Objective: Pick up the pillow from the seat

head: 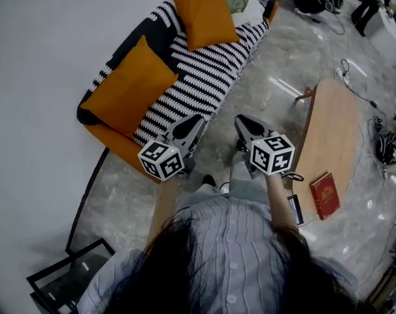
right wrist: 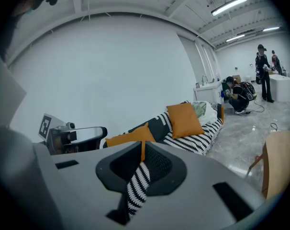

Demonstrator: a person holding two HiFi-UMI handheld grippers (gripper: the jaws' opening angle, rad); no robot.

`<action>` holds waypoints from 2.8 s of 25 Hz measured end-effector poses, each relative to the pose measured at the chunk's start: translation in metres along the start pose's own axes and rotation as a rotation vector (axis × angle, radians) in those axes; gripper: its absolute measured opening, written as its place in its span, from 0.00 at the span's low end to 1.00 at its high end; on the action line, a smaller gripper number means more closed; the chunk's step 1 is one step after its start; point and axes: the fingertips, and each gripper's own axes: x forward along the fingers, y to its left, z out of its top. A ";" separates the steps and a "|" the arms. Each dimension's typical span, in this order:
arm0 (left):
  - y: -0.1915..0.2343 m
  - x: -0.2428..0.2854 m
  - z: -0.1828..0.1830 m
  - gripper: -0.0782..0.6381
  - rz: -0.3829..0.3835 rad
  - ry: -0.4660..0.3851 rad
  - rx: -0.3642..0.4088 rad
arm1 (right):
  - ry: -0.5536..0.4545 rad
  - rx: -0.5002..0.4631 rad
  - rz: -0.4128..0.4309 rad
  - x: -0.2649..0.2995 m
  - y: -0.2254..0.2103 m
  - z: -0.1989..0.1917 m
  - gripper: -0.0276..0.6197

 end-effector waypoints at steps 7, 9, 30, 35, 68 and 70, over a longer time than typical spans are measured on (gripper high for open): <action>0.025 0.058 0.013 0.15 0.031 0.005 0.007 | -0.005 0.008 0.014 0.030 -0.057 0.030 0.10; 0.035 0.080 0.022 0.15 0.045 0.001 0.008 | -0.003 0.003 0.023 0.041 -0.075 0.044 0.10; 0.054 0.275 0.057 0.15 0.152 -0.026 0.000 | 0.037 -0.006 0.125 0.096 -0.257 0.140 0.10; 0.056 0.289 0.053 0.15 0.164 -0.006 -0.003 | 0.034 0.013 0.127 0.097 -0.273 0.143 0.10; 0.266 0.402 0.149 0.15 0.185 0.057 0.040 | 0.070 0.034 0.067 0.292 -0.366 0.254 0.10; 0.291 0.403 0.161 0.15 0.190 0.054 0.036 | 0.074 0.023 0.065 0.315 -0.370 0.267 0.10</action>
